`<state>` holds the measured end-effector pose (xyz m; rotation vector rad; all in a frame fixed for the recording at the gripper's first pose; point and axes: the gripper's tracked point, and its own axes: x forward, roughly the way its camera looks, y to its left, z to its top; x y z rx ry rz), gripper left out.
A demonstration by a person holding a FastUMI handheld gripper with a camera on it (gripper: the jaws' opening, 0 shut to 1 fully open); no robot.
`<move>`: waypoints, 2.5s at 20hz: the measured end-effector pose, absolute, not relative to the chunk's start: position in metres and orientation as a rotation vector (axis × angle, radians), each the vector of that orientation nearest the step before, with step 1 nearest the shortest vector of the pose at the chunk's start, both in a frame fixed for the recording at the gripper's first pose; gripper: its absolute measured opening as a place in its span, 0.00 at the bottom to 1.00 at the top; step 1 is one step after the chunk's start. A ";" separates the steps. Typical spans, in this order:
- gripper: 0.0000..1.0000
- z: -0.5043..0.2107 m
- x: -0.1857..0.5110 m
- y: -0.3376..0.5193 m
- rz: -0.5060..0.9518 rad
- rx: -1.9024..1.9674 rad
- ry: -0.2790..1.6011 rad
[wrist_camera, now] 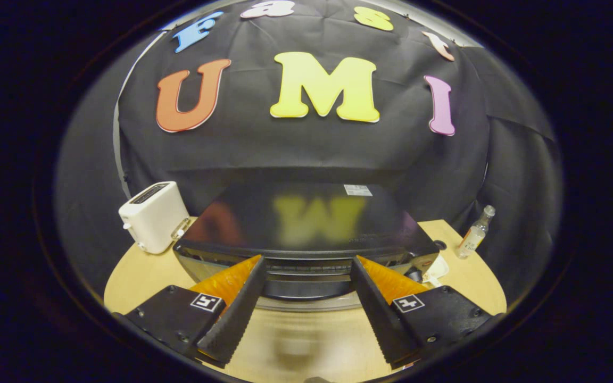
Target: Open the toaster oven, put the food inside, and close the toaster oven door.
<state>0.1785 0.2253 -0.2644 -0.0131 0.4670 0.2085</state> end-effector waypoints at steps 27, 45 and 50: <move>1.00 -0.419 0.033 0.185 0.257 -0.050 0.859; 1.00 -0.361 0.033 0.070 0.343 -0.044 0.793; 1.00 -0.358 0.047 -0.020 0.315 -0.021 0.802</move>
